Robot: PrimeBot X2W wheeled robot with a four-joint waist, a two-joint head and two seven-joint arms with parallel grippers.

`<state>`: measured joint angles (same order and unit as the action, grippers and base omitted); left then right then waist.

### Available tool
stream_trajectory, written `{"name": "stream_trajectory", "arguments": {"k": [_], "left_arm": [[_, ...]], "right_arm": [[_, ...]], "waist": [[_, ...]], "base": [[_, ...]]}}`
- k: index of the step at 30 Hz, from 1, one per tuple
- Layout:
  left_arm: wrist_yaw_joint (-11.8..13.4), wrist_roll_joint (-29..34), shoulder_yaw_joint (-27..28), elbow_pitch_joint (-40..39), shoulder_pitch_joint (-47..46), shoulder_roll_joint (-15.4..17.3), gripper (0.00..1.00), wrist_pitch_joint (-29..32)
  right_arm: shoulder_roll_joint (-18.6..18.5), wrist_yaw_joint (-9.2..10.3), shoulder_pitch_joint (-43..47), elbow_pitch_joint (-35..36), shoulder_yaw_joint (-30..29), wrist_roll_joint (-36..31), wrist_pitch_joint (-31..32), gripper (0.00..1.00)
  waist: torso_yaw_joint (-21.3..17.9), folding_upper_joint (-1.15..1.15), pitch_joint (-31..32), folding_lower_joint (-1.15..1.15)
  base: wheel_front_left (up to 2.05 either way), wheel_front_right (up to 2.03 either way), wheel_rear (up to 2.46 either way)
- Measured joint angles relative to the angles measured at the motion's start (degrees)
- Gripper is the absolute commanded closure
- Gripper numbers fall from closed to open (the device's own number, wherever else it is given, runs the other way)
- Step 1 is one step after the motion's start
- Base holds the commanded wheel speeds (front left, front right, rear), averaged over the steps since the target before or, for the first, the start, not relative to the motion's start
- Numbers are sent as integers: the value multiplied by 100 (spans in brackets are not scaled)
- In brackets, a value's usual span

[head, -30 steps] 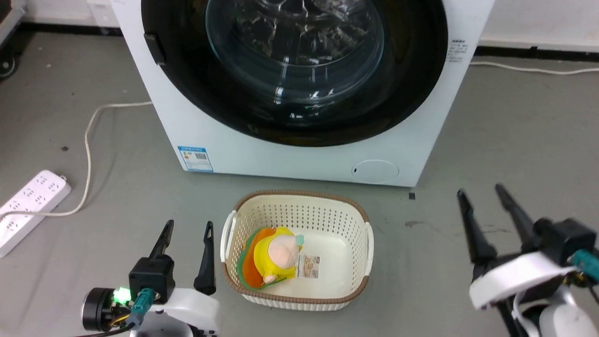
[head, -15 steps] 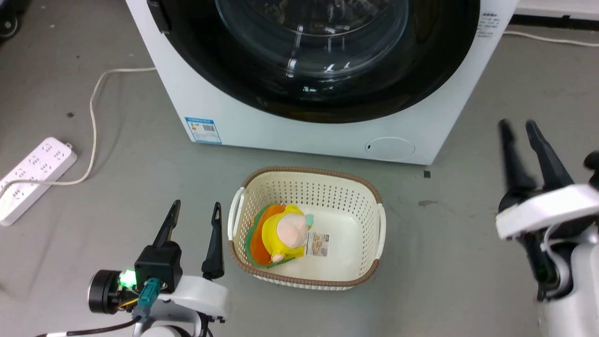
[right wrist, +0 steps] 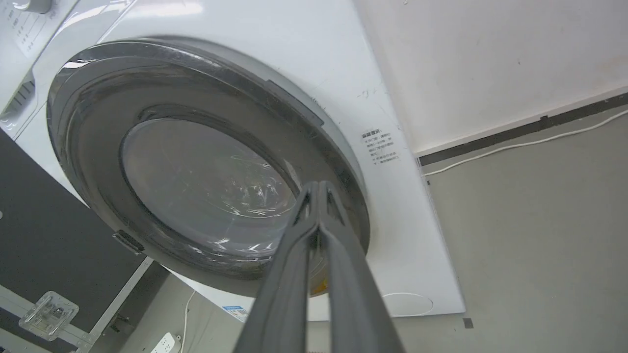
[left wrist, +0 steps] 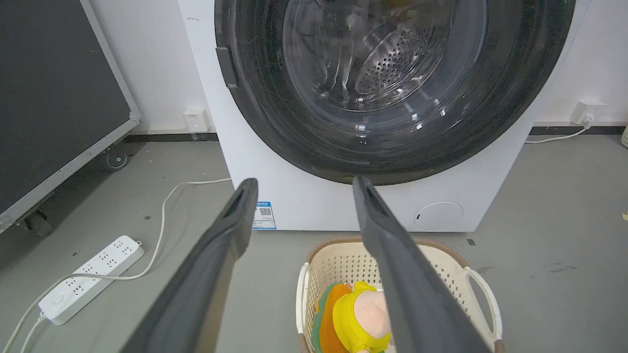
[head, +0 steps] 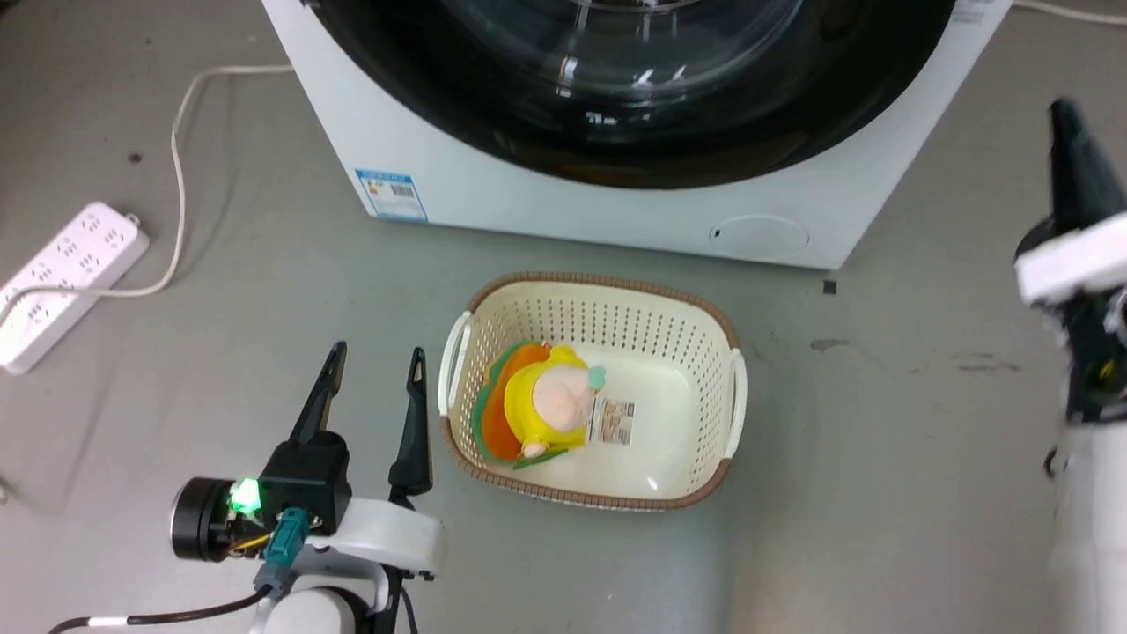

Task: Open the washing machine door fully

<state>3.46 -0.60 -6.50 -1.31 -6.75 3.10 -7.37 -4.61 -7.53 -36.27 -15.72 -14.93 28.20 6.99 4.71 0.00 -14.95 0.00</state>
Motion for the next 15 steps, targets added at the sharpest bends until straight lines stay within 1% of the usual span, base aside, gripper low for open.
{"name": "stream_trajectory", "arguments": {"k": [8, 15], "left_arm": [[49, 0, -66, -43, -176, 8, 0, -94], [102, -1, -187, -60, -287, 7, 0, -187]], "right_arm": [[-20, 0, -1171, -964, -692, 123, 266, 100], [-189, 1, -2145, -1826, -1230, 168, 691, 100]], "waist": [[106, 0, -309, 0], [213, 0, -558, 0]], "base": [[0, 0, 0], [0, 0, 0]]}}
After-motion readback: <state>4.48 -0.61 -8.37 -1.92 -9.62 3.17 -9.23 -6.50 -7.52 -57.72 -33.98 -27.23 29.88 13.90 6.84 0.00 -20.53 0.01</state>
